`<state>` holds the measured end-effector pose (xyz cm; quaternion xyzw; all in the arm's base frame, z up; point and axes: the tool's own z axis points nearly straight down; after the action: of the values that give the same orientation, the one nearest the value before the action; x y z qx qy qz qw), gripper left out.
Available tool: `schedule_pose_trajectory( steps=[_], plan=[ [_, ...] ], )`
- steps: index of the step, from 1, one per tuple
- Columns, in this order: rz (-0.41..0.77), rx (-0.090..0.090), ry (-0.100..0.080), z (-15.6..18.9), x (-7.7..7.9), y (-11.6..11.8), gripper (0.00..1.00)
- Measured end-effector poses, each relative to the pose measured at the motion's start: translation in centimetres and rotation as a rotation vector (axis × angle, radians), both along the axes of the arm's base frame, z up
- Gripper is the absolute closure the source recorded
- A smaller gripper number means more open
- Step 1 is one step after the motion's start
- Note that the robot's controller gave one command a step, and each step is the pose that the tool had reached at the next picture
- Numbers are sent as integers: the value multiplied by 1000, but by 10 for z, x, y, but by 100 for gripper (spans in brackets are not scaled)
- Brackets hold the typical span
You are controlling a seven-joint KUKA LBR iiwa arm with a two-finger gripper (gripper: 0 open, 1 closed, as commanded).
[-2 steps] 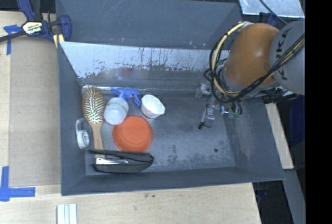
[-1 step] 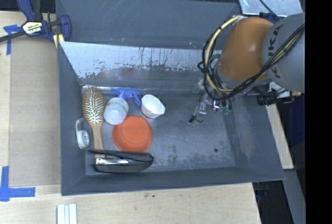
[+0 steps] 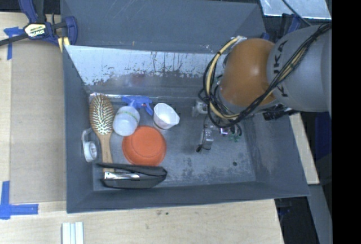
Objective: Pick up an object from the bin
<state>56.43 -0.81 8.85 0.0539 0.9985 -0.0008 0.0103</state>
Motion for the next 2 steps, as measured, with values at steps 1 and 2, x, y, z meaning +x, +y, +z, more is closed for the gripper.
schedule_pose_trajectory(
  steps=[1,2],
  plan=[
    [-159,2,-18,-10,30,2,0],
    [-182,2,-9,-15,17,22,0]
  ],
)
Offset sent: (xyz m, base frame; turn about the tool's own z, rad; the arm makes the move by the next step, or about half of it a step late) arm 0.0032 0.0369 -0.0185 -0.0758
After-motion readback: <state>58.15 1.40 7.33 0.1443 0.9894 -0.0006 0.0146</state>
